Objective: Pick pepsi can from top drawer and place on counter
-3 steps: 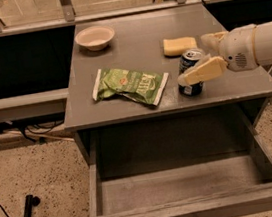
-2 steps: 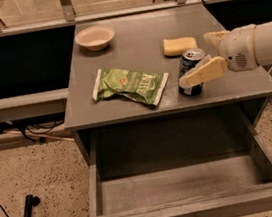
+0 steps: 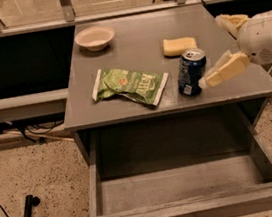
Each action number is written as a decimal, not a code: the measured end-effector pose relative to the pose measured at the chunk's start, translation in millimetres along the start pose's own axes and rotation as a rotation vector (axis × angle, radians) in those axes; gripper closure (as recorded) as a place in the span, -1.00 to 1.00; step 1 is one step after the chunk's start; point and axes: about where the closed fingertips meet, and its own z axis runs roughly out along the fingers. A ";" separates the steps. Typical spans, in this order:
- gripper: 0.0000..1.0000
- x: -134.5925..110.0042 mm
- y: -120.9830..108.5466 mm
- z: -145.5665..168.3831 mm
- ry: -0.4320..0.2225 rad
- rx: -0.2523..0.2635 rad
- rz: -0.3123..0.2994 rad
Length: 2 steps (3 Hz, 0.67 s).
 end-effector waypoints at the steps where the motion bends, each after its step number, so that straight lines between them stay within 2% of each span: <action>1: -1.00 1.5 -8.2 -44.0 -0.095 0.099 -0.100; 2: -1.00 1.5 -8.2 -44.0 -0.095 0.099 -0.100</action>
Offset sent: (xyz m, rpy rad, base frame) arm -0.0106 -0.0257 0.0136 0.0203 -0.1226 -0.0035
